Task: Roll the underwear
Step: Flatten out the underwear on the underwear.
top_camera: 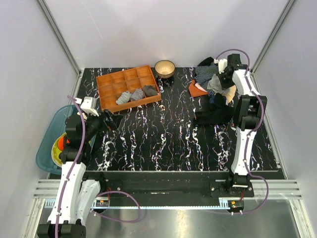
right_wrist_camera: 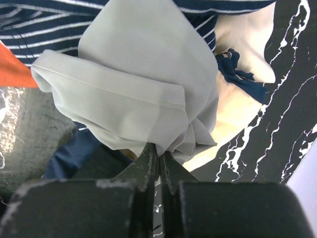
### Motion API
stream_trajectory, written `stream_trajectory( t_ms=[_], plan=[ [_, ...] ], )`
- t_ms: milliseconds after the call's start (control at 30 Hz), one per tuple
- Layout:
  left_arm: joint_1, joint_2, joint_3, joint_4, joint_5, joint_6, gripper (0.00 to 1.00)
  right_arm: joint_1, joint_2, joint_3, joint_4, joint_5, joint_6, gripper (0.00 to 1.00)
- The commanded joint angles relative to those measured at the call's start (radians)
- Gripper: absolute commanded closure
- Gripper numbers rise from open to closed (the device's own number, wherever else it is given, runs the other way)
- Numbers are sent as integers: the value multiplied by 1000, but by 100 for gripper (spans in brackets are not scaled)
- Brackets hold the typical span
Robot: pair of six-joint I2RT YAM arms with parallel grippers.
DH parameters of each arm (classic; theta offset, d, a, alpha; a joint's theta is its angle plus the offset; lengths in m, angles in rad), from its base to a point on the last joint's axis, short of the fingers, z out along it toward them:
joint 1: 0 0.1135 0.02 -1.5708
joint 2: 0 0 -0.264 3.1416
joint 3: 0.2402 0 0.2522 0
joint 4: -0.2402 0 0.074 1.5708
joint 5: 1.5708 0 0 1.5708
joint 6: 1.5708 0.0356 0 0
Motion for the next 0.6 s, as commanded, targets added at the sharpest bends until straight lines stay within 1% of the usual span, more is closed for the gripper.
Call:
stream_trajectory(
  t_ms=[0,167,267,367,467,500,567],
  plan=[
    [7,-1,29,19,-7,3,1,-9,-84,64,0,-6,-3,98],
    [7,-3,29,21,-9,3,1,-20,-227,75,10,-10,-6,100],
    [5,-4,29,19,-10,3,1,-20,-319,61,5,-52,-3,100],
    [7,-7,30,19,-10,-3,1,-20,-414,38,-16,-127,1,100],
    [7,-4,33,22,-6,-7,1,-18,-512,-3,-50,-236,10,100],
    [5,-4,35,24,-6,-8,1,-17,-541,-47,-58,-309,14,100],
    [7,-3,33,28,5,-11,1,-6,-635,-101,-70,-387,19,100]
  ],
)
